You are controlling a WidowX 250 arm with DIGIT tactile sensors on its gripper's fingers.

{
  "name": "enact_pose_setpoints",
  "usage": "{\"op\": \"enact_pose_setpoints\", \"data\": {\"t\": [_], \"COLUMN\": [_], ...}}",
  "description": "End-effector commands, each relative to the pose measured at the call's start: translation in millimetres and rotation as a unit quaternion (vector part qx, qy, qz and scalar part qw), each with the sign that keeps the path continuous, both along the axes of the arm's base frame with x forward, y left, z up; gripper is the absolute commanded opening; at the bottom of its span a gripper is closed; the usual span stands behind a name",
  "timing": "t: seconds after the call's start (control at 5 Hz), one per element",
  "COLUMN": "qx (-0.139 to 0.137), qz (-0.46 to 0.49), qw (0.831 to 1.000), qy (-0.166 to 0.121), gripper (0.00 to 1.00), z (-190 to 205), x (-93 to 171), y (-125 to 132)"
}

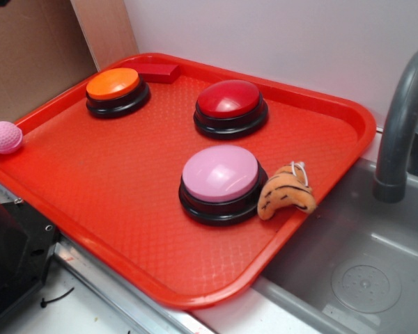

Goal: Push the red button.

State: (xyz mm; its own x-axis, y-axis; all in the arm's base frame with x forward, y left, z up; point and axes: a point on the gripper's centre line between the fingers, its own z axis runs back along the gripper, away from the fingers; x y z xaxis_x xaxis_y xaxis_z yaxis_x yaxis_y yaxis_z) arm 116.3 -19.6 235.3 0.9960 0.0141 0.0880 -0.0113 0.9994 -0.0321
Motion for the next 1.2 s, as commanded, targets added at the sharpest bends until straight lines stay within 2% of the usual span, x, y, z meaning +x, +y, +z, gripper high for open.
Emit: {"op": "enact_pose_setpoints", "data": {"t": [0.0,0.2,1.0], "qx": [0.000,0.032,0.032], "qz": [0.000,-0.004,-0.004], "qw": [1.000,0.999,0.999], "qy": [0.000,-0.018,-0.018], "gripper": [1.00,1.00,1.00], "z": [0.0,-33.5,-33.5], "x": [0.0,50.0,50.0], "y": [0.0,-0.6,-0.6]}}
